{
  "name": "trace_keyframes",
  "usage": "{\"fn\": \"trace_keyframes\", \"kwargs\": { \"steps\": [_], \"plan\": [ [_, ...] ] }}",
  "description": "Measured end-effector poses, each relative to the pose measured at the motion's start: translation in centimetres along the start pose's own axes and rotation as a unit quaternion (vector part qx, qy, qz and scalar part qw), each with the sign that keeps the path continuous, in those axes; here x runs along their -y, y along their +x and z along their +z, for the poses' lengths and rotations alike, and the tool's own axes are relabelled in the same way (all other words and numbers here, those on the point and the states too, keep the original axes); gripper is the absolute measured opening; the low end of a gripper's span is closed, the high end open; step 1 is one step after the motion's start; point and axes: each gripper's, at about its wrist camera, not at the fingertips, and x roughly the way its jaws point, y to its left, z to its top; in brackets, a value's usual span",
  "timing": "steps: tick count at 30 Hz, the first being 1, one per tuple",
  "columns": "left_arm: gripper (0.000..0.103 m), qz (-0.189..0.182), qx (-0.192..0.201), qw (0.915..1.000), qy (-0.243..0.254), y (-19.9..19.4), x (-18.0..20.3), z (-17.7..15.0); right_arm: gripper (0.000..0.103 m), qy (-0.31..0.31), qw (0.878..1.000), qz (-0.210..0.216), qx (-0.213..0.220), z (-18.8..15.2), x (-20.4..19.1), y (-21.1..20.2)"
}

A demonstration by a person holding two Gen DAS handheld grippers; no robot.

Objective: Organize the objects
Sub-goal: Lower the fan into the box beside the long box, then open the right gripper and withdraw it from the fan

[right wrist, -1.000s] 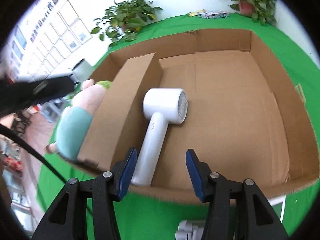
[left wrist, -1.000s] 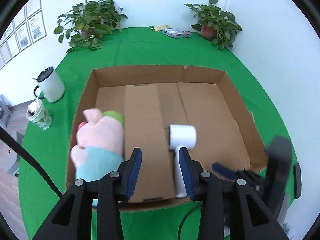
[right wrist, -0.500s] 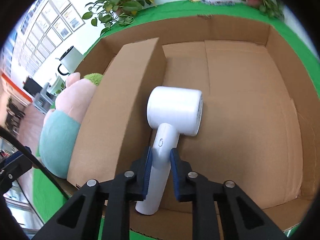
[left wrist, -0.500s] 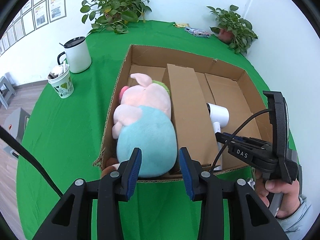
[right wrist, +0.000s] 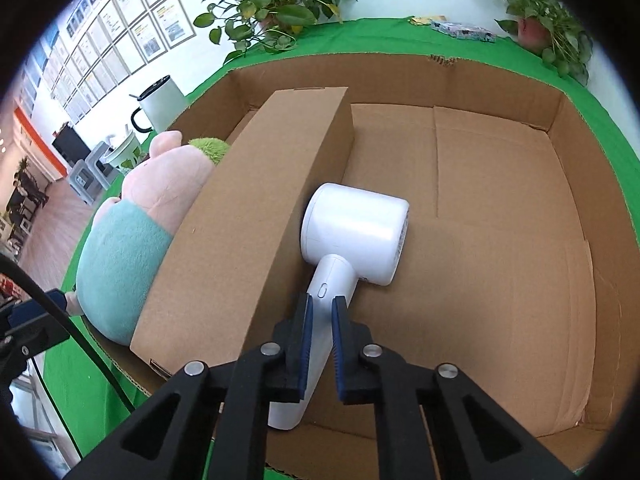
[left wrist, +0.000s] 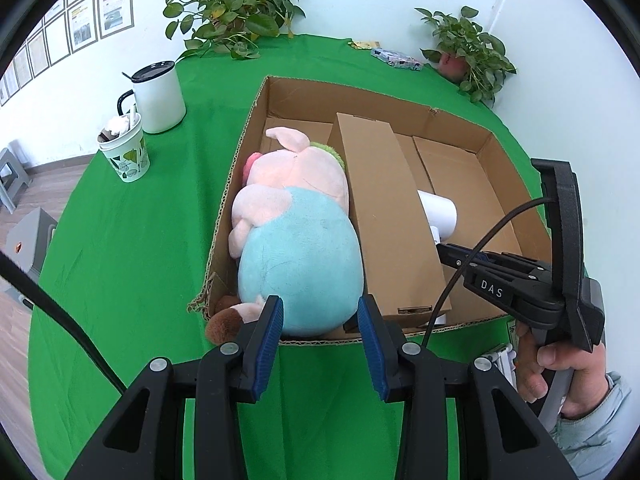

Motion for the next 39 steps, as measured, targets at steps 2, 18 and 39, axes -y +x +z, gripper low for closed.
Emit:
{"fn": "trace_keyframes", "kwargs": {
  "steps": [2,18,39],
  "plan": [
    [0.037,0.0,0.0,1.0,0.001,-0.1,0.1,0.0,0.03,0.012,1.0,-0.004,-0.013,0.1,0.1,0.4],
    [0.037,0.006,-0.007,0.9999,0.012,0.6,0.5,-0.2,0.027,-0.012,0.999,-0.022,-0.031,-0.7,0.0,1.4],
    [0.097,0.069,0.238,0.9666,0.065,-6.0,5.4,-3.2,0.074,-0.037,0.974,-0.102,0.201,-9.9,-1.7,-12.0]
  ]
}}
